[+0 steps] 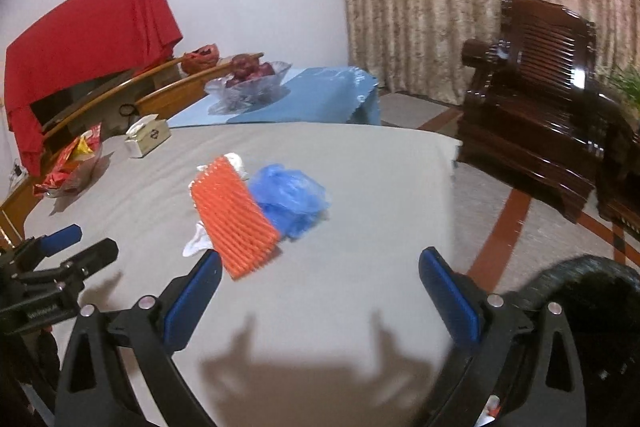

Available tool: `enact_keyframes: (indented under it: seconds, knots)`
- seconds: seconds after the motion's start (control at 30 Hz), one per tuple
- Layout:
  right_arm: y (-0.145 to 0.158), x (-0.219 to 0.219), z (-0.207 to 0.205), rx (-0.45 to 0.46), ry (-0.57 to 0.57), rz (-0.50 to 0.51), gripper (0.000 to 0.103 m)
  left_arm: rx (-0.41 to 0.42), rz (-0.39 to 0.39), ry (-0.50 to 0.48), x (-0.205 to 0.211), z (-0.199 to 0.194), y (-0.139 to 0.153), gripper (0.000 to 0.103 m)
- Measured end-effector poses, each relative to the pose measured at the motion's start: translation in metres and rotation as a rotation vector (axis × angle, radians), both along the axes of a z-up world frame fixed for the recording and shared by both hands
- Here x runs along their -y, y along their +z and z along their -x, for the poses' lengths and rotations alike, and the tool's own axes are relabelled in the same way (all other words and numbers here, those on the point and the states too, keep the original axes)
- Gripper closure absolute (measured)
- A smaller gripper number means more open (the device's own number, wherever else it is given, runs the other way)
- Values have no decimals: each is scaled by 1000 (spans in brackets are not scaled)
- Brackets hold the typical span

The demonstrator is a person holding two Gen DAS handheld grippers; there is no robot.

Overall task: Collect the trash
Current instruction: 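Move both tools back over the table toward the orange foam net, then grasp the orange foam net with the right gripper and lift it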

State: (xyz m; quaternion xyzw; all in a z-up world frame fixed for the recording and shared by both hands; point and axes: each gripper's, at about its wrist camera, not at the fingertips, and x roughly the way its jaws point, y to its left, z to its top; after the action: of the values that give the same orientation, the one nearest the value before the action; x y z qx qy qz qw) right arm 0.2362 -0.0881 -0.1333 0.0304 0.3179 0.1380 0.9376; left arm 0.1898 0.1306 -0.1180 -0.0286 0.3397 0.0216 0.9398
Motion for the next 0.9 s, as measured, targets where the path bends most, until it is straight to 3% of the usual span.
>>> enact_keyframes:
  seconds: [0.33, 0.63, 0.87, 0.9]
  knots:
    - [-35, -57, -41, -67, 87, 56, 8, -41, 11, 59, -33, -27, -27, 13]
    - [-56, -84, -66, -131, 132, 98, 22, -57, 18, 77, -46, -37, -42, 13]
    - [-64, -96, -71, -172, 167, 125, 52, -67, 27, 85, -49, -41, -46, 13]
    - [-64, -96, -69, -172, 176, 120, 60, -68, 27, 85, -49, -42, -46, 13]
